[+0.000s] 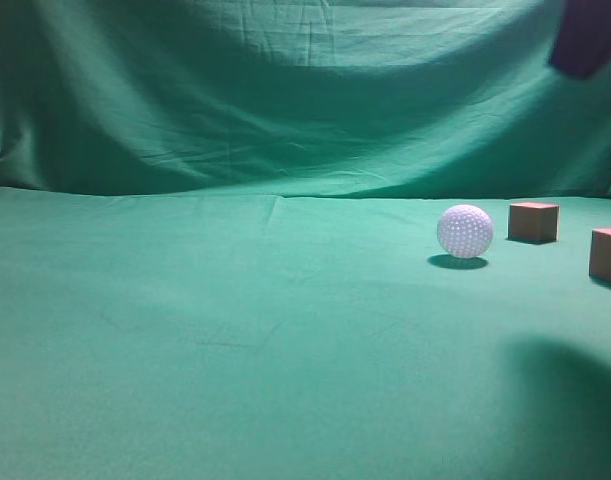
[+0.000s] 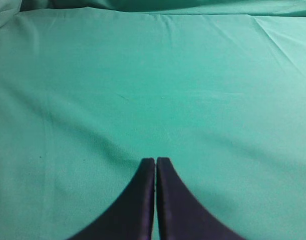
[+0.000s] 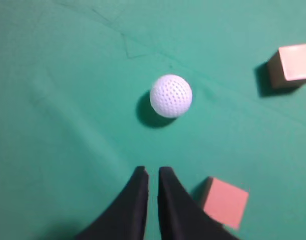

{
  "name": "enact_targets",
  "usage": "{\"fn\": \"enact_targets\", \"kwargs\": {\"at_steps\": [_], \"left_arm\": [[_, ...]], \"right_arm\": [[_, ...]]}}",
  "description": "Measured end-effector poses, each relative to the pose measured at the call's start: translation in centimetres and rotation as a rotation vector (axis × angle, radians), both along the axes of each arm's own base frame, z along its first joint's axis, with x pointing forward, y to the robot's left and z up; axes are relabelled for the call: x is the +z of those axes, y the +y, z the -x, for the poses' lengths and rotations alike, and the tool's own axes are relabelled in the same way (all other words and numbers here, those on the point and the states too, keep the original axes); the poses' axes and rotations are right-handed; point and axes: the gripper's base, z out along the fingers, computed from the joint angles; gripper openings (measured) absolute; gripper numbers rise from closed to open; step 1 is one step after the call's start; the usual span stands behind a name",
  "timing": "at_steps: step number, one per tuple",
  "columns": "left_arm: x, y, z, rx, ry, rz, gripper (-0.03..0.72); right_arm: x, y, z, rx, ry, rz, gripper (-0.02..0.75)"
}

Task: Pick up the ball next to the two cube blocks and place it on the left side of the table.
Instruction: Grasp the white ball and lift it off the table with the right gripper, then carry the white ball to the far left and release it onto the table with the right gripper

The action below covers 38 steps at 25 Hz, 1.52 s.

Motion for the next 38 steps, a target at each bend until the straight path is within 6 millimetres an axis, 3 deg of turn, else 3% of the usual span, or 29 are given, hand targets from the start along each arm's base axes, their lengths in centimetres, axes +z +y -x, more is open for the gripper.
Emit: {"fn": "enact_targets", "kwargs": {"at_steps": [4, 6, 9, 14, 15, 20, 22, 24, 26, 30, 33, 34, 36, 37, 38], "left_arm": [[0.0, 0.0, 0.0, 0.0, 0.0, 0.0, 0.0], [0.0, 0.0, 0.0, 0.0, 0.0, 0.0, 0.0], [0.0, 0.0, 0.0, 0.0, 0.0, 0.0, 0.0], [0.0, 0.0, 0.0, 0.0, 0.0, 0.0, 0.0], [0.0, 0.0, 0.0, 0.0, 0.0, 0.0, 0.0], [0.0, 0.0, 0.0, 0.0, 0.0, 0.0, 0.0], [0.0, 0.0, 0.0, 0.0, 0.0, 0.0, 0.0], [0.0, 0.0, 0.0, 0.0, 0.0, 0.0, 0.0], [0.0, 0.0, 0.0, 0.0, 0.0, 0.0, 0.0], [0.0, 0.0, 0.0, 0.0, 0.0, 0.0, 0.0], [0.0, 0.0, 0.0, 0.0, 0.0, 0.0, 0.0], [0.0, 0.0, 0.0, 0.0, 0.0, 0.0, 0.0], [0.0, 0.0, 0.0, 0.0, 0.0, 0.0, 0.0], [0.0, 0.0, 0.0, 0.0, 0.0, 0.0, 0.0], [0.0, 0.0, 0.0, 0.0, 0.0, 0.0, 0.0]], "right_arm": [[-1.9, 1.5, -2.8, 0.007, 0.02, 0.017, 0.299], [-2.9, 2.0, -4.0, 0.006, 0.035, 0.026, 0.463], [-4.4, 2.6, -5.4, -0.002, 0.045, 0.035, 0.619], [-7.2, 3.1, -7.0, -0.023, 0.05, 0.049, 0.619], [-7.6, 3.1, -7.2, -0.027, 0.052, 0.051, 0.568], [-9.4, 3.4, -8.0, -0.052, 0.055, 0.047, 0.568], [-9.9, 3.5, -8.2, -0.059, 0.053, 0.046, 0.486], [-9.9, 3.5, -8.3, -0.061, 0.051, 0.044, 0.348], [-9.5, 3.7, -8.6, -0.057, 0.049, 0.038, 0.288], [-7.4, 4.7, -9.8, -0.052, 0.046, -0.008, 0.302], [-4.2, 6.9, -11.3, -0.037, -0.032, -0.105, 0.302], [-4.2, 6.9, -11.3, -0.037, -0.032, -0.105, 0.302], [-2.1, 9.5, -11.8, 0.014, -0.102, -0.167, 0.302], [-0.7, 12.8, -12.2, 0.063, -0.176, -0.225, 0.302], [-0.2, 14.8, -12.3, 0.098, -0.204, -0.248, 0.302]]}}
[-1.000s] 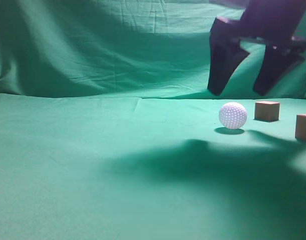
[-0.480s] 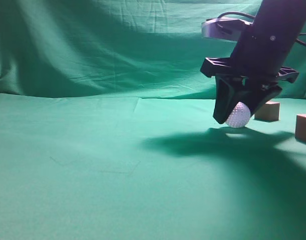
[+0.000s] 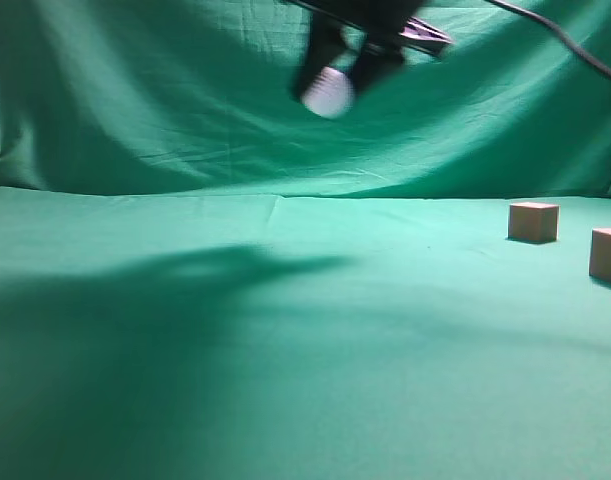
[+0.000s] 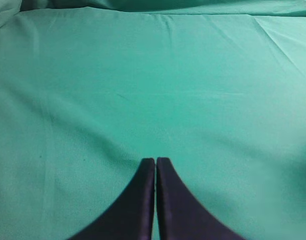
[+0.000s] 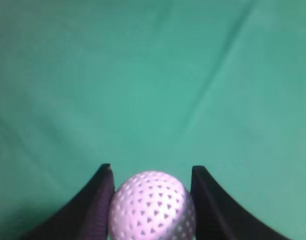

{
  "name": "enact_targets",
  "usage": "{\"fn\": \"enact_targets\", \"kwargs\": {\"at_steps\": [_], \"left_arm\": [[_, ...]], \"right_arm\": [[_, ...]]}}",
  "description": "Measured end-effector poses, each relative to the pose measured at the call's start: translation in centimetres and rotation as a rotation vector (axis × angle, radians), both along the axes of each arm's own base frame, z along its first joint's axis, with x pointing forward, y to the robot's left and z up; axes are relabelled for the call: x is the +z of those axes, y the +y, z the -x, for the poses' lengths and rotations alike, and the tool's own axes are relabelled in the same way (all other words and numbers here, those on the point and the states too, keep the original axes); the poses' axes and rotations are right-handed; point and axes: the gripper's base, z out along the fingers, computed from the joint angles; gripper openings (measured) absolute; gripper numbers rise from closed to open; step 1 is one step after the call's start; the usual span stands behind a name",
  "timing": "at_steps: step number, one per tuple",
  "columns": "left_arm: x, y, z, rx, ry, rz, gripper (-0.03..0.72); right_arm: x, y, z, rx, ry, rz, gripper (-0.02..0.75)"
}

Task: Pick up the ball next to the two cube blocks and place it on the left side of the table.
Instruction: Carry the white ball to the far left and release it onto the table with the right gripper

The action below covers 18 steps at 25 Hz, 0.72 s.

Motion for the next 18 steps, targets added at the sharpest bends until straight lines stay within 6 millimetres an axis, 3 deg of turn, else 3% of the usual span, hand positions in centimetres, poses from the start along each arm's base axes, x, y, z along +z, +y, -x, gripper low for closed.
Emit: {"fn": "enact_targets", "kwargs": {"at_steps": [2, 5, 9, 13, 18], "left_arm": [[0.0, 0.0, 0.0, 0.0, 0.0, 0.0, 0.0], [0.0, 0.0, 0.0, 0.0, 0.0, 0.0, 0.0], [0.0, 0.0, 0.0, 0.0, 0.0, 0.0, 0.0], [0.0, 0.0, 0.0, 0.0, 0.0, 0.0, 0.0], [0.0, 0.0, 0.0, 0.0, 0.0, 0.0, 0.0]], "right_arm": [[0.3, 4.0, -0.3, 0.061, -0.049, -0.037, 0.302], [-1.9, 10.2, -0.4, 0.142, -0.078, -0.081, 0.302], [-5.9, 16.2, -0.3, 0.192, -0.136, -0.131, 0.302], [-9.8, 19.2, 0.6, 0.188, -0.197, -0.159, 0.302], [-13.4, 20.0, 0.8, 0.168, -0.212, -0.147, 0.302]]}}
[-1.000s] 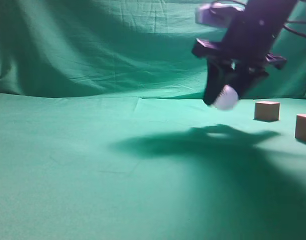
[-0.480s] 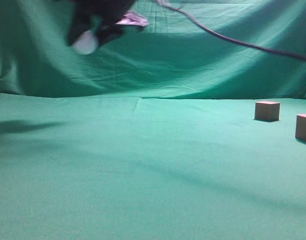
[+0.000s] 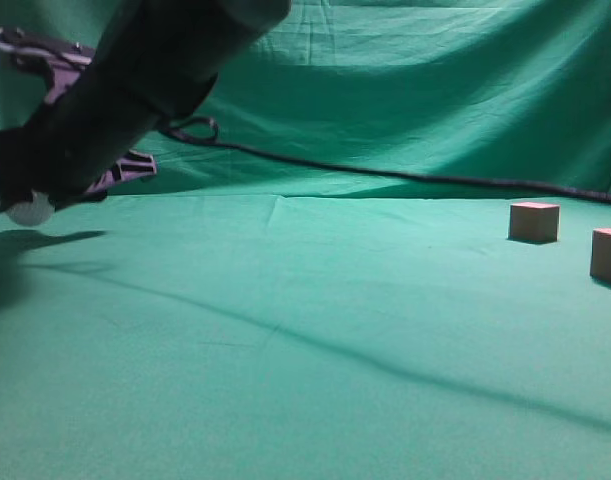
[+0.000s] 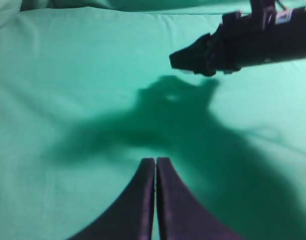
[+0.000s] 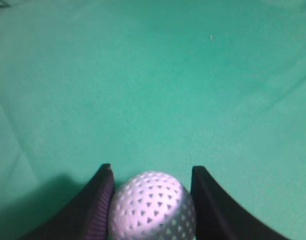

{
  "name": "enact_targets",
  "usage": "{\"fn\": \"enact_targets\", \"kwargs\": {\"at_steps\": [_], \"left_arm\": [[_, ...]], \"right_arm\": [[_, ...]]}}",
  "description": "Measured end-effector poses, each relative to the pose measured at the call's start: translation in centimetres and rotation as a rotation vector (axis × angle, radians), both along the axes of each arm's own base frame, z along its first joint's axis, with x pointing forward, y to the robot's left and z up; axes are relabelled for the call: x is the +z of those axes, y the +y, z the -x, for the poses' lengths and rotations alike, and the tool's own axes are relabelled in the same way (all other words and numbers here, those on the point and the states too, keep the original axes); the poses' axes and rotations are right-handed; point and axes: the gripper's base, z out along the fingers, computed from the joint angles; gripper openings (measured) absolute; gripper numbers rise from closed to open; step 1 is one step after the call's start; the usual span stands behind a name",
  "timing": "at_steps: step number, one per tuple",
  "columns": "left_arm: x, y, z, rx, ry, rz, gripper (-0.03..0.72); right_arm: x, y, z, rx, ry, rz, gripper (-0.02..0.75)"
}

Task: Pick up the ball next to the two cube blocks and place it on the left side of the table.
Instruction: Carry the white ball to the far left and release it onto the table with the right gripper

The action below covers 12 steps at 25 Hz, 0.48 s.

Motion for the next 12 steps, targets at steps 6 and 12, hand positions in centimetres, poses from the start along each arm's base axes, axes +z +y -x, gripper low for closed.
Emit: {"fn": "enact_targets", "kwargs": {"at_steps": [6, 12], "left_arm": [[0.0, 0.0, 0.0, 0.0, 0.0, 0.0, 0.0], [0.0, 0.0, 0.0, 0.0, 0.0, 0.0, 0.0]], "right_arm": [[-0.3, 0.1, -0.1, -0.008, -0.008, -0.009, 0.466], [3.2, -0.8, -1.3, 0.014, -0.037, -0.013, 0.645]]}}
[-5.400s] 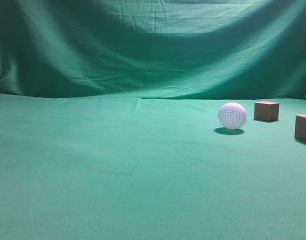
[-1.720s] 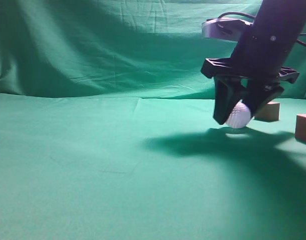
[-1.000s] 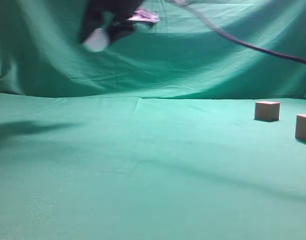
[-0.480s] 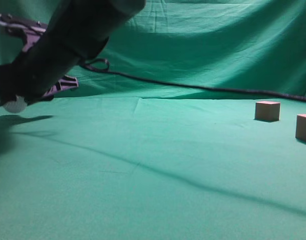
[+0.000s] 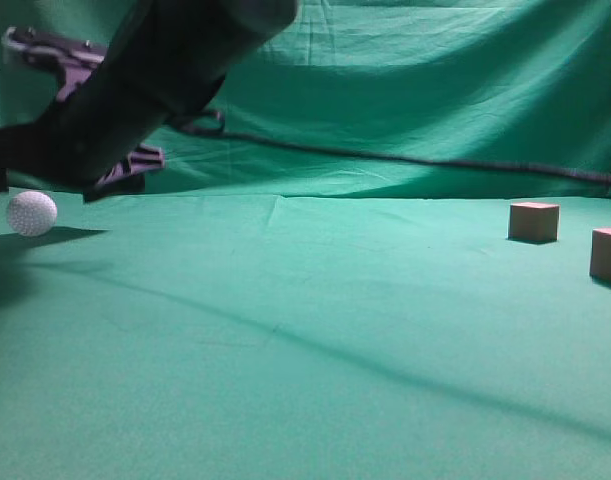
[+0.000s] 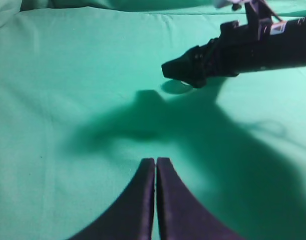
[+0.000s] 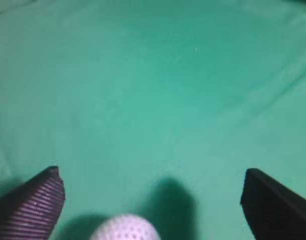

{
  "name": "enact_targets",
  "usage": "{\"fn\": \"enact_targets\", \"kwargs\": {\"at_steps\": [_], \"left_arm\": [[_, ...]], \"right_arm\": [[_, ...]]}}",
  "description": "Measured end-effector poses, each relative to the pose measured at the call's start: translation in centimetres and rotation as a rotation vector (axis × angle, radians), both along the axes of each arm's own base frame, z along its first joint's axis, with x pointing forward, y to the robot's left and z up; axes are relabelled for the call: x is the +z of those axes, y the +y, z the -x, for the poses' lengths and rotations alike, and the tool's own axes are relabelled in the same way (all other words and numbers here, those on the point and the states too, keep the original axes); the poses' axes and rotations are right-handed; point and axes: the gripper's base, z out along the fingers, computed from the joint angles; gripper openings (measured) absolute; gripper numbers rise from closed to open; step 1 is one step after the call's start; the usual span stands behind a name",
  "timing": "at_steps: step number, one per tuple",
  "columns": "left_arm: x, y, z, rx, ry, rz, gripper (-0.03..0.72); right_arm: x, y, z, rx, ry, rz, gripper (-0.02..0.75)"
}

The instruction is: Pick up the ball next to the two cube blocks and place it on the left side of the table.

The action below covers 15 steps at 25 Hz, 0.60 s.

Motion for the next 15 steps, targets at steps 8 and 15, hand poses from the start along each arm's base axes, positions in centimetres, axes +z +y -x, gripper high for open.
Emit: {"fn": "enact_targets", "kwargs": {"at_steps": [8, 15], "left_arm": [[0.0, 0.0, 0.0, 0.0, 0.0, 0.0, 0.0], [0.0, 0.0, 0.0, 0.0, 0.0, 0.0, 0.0]], "right_arm": [[15.3, -6.4, 0.9, 0.17, 0.069, 0.091, 0.07], [23.1, -13.4, 3.7, 0.105, 0.312, 0.182, 0.0]]}}
